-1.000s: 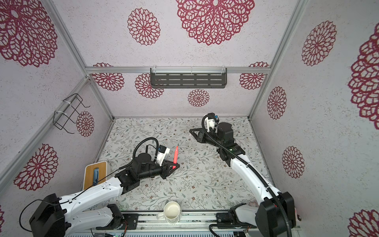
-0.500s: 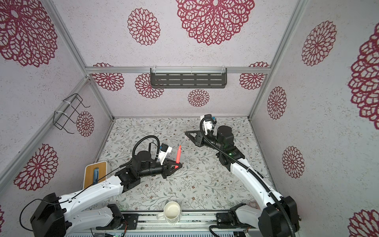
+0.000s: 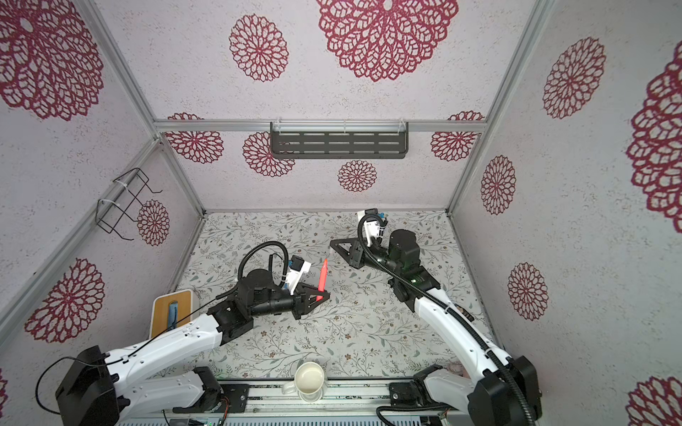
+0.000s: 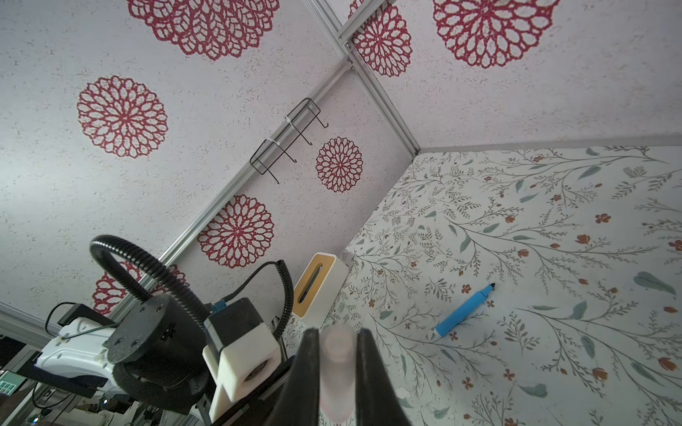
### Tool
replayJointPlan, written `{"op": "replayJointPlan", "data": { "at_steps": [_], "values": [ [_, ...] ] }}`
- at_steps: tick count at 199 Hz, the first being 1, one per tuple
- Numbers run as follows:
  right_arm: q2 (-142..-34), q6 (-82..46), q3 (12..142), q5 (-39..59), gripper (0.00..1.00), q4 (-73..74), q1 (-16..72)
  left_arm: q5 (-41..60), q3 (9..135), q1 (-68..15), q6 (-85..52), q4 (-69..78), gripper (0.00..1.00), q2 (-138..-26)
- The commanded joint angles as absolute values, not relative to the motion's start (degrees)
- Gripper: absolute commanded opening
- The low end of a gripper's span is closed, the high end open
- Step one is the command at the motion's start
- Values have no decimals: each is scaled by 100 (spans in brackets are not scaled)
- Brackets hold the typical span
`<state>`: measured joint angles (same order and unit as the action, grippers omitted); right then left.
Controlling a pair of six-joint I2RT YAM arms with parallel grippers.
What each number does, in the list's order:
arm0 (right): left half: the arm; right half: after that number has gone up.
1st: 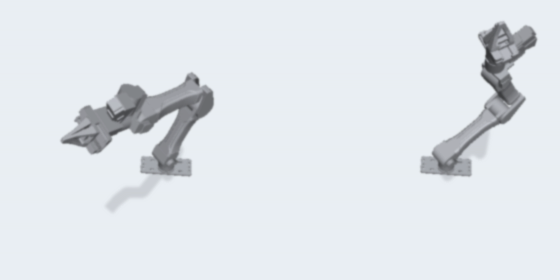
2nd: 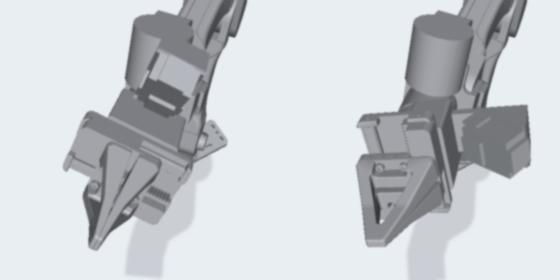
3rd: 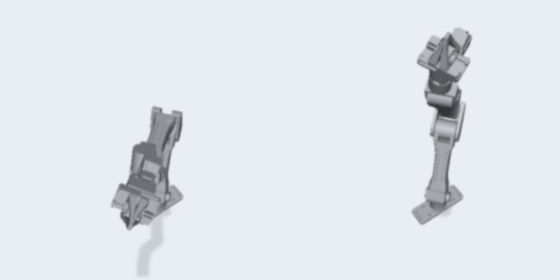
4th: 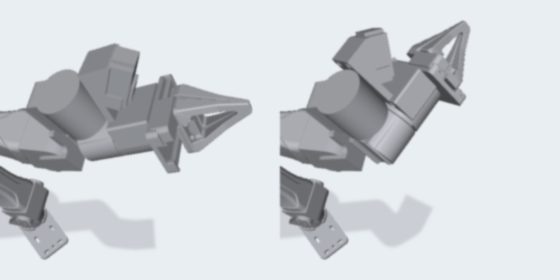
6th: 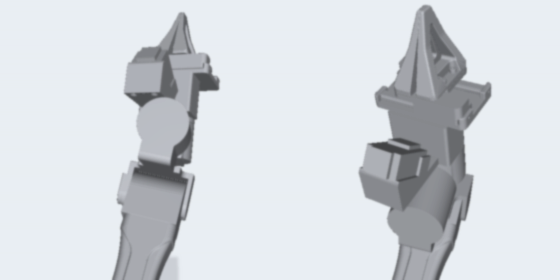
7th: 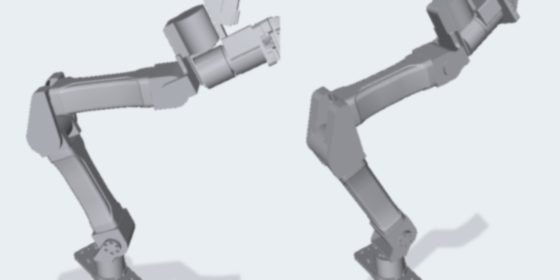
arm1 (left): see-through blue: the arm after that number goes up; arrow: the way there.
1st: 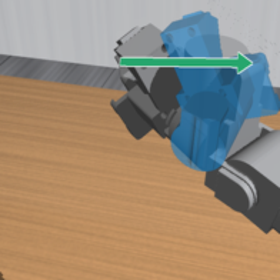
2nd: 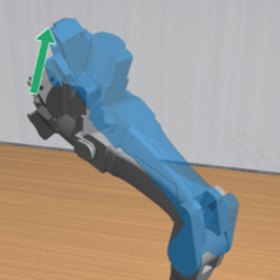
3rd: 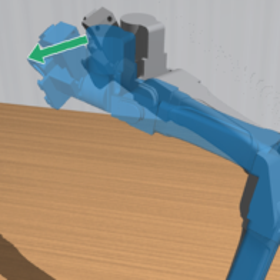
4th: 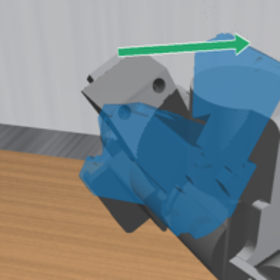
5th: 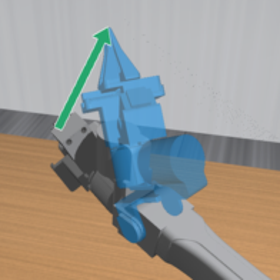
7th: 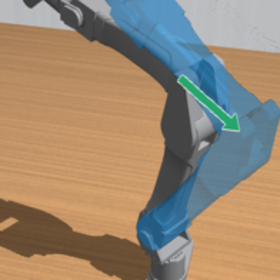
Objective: Insert the pens into the pen caps
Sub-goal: 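Lift the pink cap with the right gripper and carry it toward the highlighter, then lower the pink cap with the right gripper onto the highlighter tip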
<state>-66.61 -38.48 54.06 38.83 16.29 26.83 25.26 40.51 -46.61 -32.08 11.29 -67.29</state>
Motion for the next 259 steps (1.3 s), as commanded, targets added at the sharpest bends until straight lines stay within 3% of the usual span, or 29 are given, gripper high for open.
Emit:
{"op": "replayJointPlan", "data": {
  "at_steps": [1, 259],
  "values": [
    [-6442, -3700, 5440, 3936, 0, 1947, 2739, 2587, 4201, -4711, -3107, 1187, 0, -6788],
    [-6286, -3674, 5070, 4257, 0, 2337, 3117, 2651, 4377, -4712, -3089, 1090, 0, -6621]
  ]
}}
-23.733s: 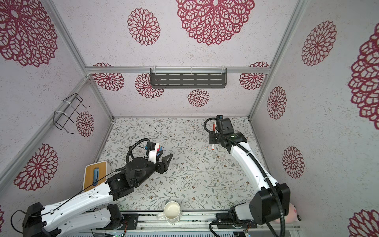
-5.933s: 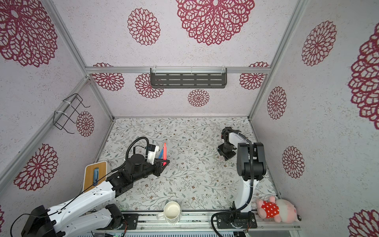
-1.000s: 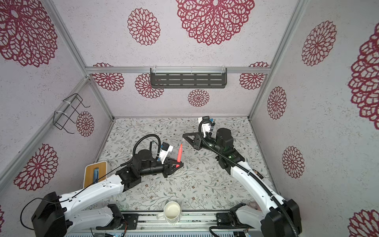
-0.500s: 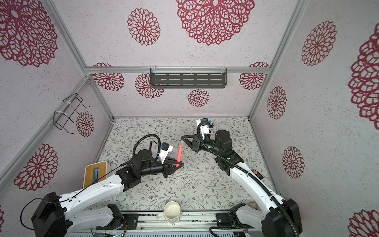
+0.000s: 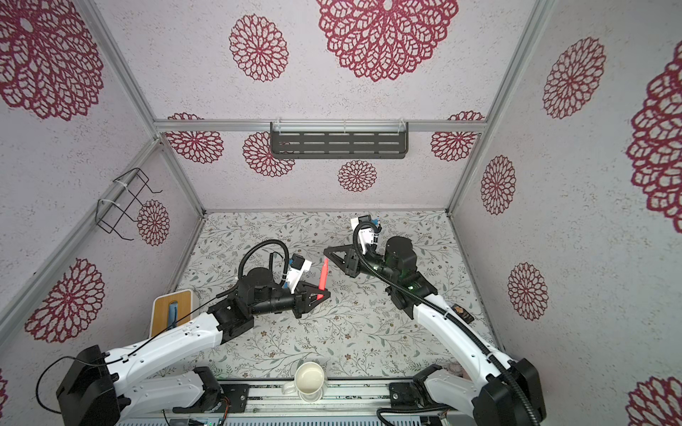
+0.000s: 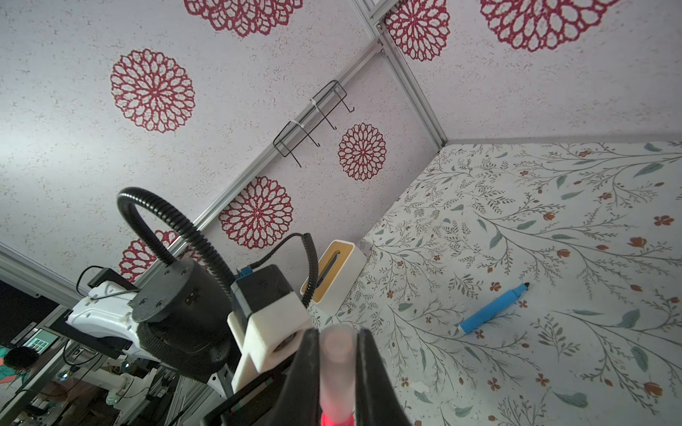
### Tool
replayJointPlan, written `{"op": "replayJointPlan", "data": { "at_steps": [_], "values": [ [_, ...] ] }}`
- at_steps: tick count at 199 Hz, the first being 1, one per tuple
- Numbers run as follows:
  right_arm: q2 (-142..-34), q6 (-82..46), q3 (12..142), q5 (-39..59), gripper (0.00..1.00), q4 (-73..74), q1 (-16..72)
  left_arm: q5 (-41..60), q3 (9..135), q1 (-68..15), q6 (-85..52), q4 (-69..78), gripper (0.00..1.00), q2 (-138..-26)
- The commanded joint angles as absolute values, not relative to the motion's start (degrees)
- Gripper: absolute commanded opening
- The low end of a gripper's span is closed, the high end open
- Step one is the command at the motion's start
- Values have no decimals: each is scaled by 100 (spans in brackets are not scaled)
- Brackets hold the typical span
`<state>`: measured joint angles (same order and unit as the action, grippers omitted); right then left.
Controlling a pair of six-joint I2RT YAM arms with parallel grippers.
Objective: Insert the pens into the pen caps
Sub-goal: 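Lower the pink cap with the right gripper onto the highlighter tip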
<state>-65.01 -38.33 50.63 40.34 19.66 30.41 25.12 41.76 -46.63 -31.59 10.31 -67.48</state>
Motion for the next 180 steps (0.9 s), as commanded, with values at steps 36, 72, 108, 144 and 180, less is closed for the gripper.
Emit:
{"op": "replayJointPlan", "data": {
  "at_steps": [36, 72, 108, 144, 180],
  "values": [
    [-6282, -3618, 5077, 4385, 0, 2357, 3147, 2755, 4438, -4710, -3086, 1094, 0, -6585],
    [-6218, -3518, 5059, 4564, 0, 2391, 3203, 2854, 4512, -4711, -3080, 1090, 0, -6466],
    [-6099, -3361, 5073, 4551, 0, 2193, 3233, 2939, 4631, -4711, -3098, 1022, 0, -6349],
    [-5995, -3187, 5015, 4543, 0, 2054, 3345, 2948, 4684, -4711, -3076, 993, 0, -6264],
    [-5989, -2980, 5028, 4588, 0, 1879, 3483, 3067, 4789, -4711, -3111, 967, 0, -6242]
  ]
}}
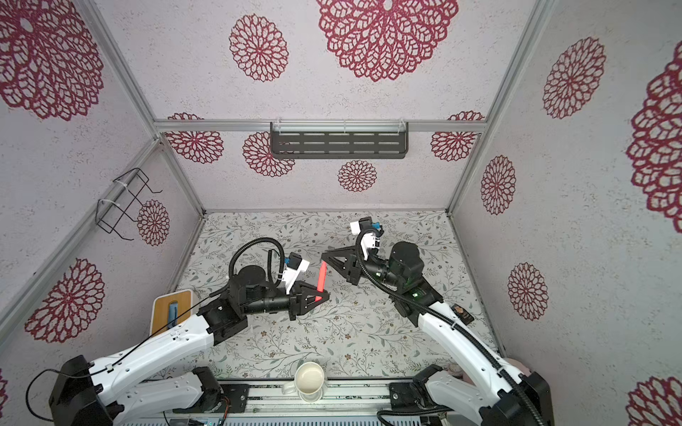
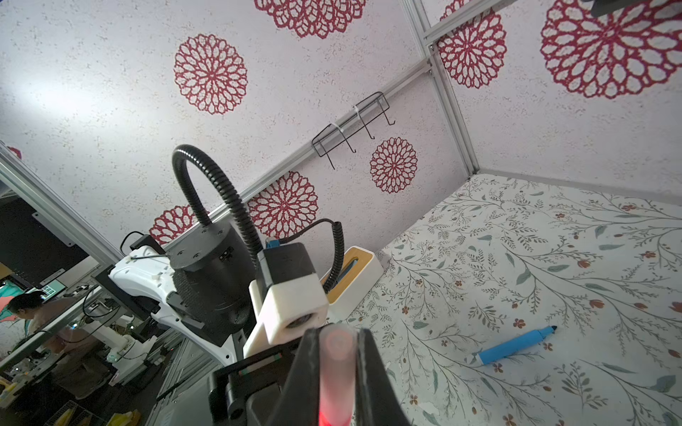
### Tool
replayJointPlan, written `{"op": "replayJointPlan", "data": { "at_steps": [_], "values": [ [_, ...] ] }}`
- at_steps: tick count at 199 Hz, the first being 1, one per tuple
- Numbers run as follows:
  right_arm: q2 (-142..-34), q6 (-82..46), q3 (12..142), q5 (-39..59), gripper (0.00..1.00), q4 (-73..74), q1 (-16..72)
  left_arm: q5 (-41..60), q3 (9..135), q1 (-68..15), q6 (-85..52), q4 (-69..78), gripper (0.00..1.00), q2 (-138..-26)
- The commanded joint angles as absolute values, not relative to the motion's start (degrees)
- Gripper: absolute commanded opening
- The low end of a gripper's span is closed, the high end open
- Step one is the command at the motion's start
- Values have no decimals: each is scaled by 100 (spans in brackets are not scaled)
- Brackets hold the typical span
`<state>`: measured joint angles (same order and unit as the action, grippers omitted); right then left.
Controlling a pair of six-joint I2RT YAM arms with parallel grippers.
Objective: Insert the pens into the pen caps
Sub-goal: 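Lower the pink cap with the right gripper onto the highlighter tip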
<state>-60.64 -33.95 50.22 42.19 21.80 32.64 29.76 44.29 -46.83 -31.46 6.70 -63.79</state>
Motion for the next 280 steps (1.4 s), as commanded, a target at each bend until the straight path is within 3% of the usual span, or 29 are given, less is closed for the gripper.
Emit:
{"op": "replayJointPlan", "data": {
  "at_steps": [1, 218, 280],
  "values": [
    [-5991, -2975, 5032, 4588, 0, 1876, 3486, 3067, 4790, -4711, -3111, 971, 0, -6246],
    [-5634, -3188, 4574, 5536, 0, 2672, 3819, 3740, 4781, -4712, -3251, 1525, 0, -5706],
    [-5664, -2751, 4776, 5021, 0, 1646, 4001, 3032, 4833, -4711, -3115, 1202, 0, -5520]
  ]
}}
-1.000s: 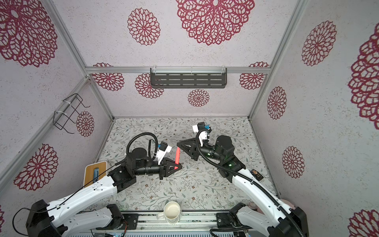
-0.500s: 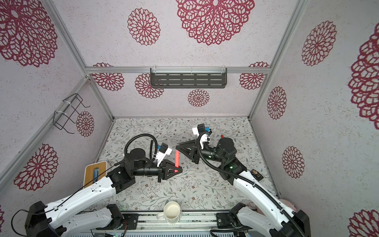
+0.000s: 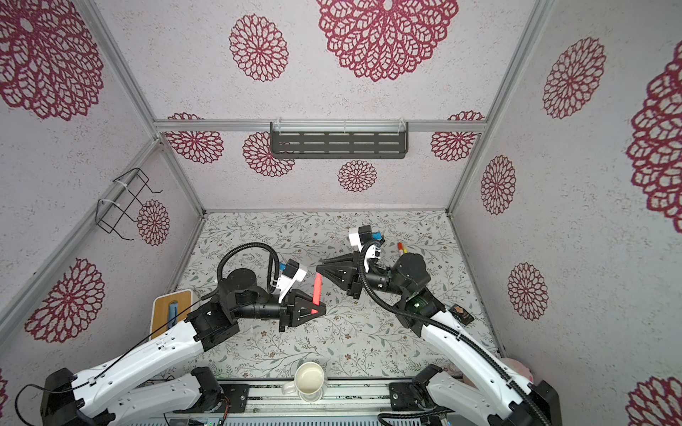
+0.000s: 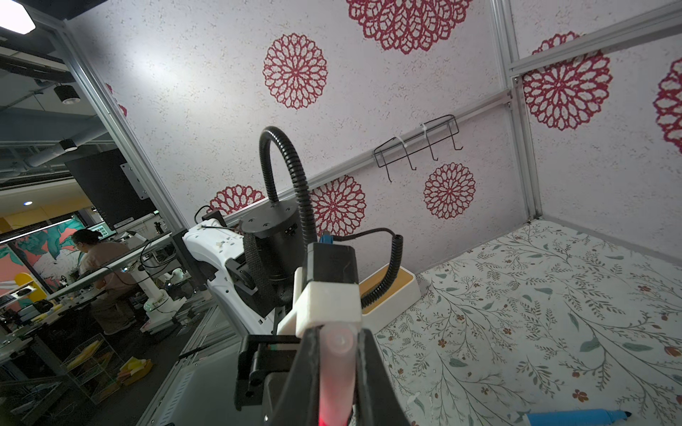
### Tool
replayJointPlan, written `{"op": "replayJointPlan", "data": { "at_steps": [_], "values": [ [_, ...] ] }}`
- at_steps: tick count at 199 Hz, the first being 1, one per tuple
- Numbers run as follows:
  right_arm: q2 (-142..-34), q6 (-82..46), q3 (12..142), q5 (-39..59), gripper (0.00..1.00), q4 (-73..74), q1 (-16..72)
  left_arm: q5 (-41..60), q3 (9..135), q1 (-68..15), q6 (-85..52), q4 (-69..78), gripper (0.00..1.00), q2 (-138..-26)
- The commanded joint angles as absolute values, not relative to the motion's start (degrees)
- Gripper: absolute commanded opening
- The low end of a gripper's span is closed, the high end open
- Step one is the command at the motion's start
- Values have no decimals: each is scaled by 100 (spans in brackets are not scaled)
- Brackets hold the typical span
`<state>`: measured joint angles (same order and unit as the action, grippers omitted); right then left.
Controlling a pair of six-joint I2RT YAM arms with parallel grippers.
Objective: Insert the pens into the pen caps
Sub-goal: 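Lower the pink cap with the right gripper onto the highlighter tip, then press the pink cap down onto the highlighter held by the left gripper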
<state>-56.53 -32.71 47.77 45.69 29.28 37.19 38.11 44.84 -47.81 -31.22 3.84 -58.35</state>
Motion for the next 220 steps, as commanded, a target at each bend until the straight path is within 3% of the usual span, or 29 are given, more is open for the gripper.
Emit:
{"op": "replayJointPlan", "data": {
  "at_steps": [1, 37, 146, 220],
  "values": [
    [-5671, -2734, 4783, 4998, 0, 1605, 4013, 3006, 4838, -4707, -3104, 1186, 0, -5520],
    [-5705, -2330, 5030, 4061, 0, 543, 4322, 2377, 4944, -4713, -2924, 841, 0, -5472],
    [-6011, -2338, 5324, 1415, 0, -565, 5247, 808, 5016, -4736, -2794, 642, 0, -5484],
    [-6014, -2310, 5256, 1450, 0, -361, 5449, 770, 4945, -4740, -2768, 632, 0, -5467]
  ]
}}
